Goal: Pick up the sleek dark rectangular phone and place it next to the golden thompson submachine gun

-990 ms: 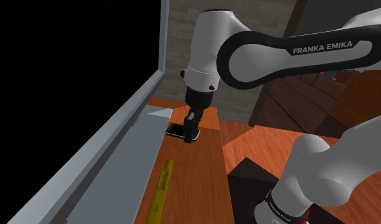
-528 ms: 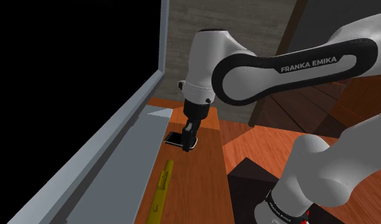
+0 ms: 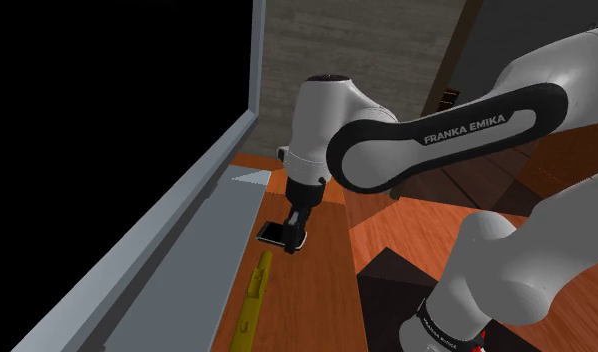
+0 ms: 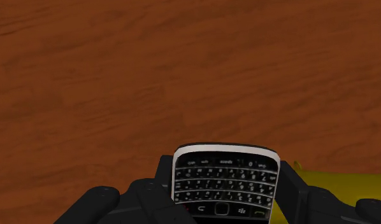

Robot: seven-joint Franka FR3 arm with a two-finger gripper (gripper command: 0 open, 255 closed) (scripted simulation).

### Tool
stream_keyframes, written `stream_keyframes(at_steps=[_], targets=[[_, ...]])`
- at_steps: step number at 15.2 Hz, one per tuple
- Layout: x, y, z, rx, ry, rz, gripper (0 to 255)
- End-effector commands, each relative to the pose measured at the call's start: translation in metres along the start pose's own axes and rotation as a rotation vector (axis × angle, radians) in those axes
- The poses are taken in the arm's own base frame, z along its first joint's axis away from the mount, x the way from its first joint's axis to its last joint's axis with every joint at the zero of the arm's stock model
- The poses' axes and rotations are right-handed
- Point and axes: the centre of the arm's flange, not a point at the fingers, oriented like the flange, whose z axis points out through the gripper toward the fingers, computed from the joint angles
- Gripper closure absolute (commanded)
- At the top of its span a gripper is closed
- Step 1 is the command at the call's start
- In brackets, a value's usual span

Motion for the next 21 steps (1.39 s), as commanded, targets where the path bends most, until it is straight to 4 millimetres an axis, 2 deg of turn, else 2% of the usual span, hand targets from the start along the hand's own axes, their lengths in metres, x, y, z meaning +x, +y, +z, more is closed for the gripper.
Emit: stream_keyframes(at_steps=[1, 13, 21], targets=[[0.001, 0.000, 0.010, 0.000, 0.001, 0.000, 255], [0.000, 0.001, 0.077, 0.000, 0.001, 0.000, 255], [0.000, 0.001, 0.077, 0.000, 0.001, 0.000, 255]])
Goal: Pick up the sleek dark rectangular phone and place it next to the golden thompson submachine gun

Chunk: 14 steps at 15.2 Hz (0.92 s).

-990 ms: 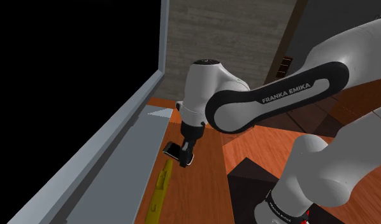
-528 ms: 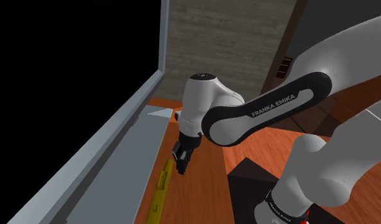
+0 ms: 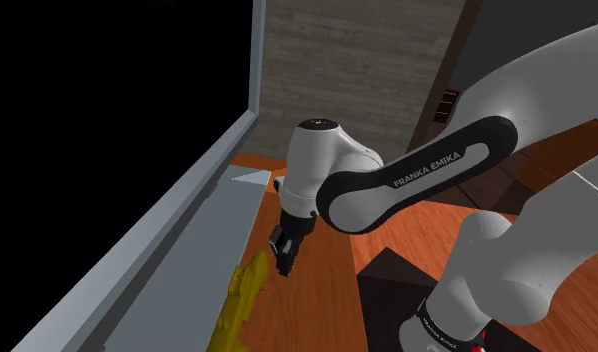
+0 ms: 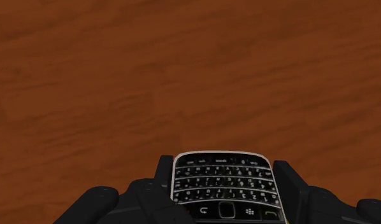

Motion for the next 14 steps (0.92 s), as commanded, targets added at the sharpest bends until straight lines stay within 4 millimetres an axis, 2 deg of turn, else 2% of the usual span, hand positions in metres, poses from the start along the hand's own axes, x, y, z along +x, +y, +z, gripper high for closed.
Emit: stream_keyframes(at_steps=[1, 6, 10, 14], targets=[[-0.002, 0.001, 0.003, 0.000, -0.008, 0.001, 0], [-0.002, 0.001, 0.003, 0.000, -0.009, 0.001, 0], [-0.001, 0.001, -0.047, 0.000, -0.009, 0.001, 0], [-0.001, 0.001, -0.047, 0.000, -0.009, 0.001, 0]])
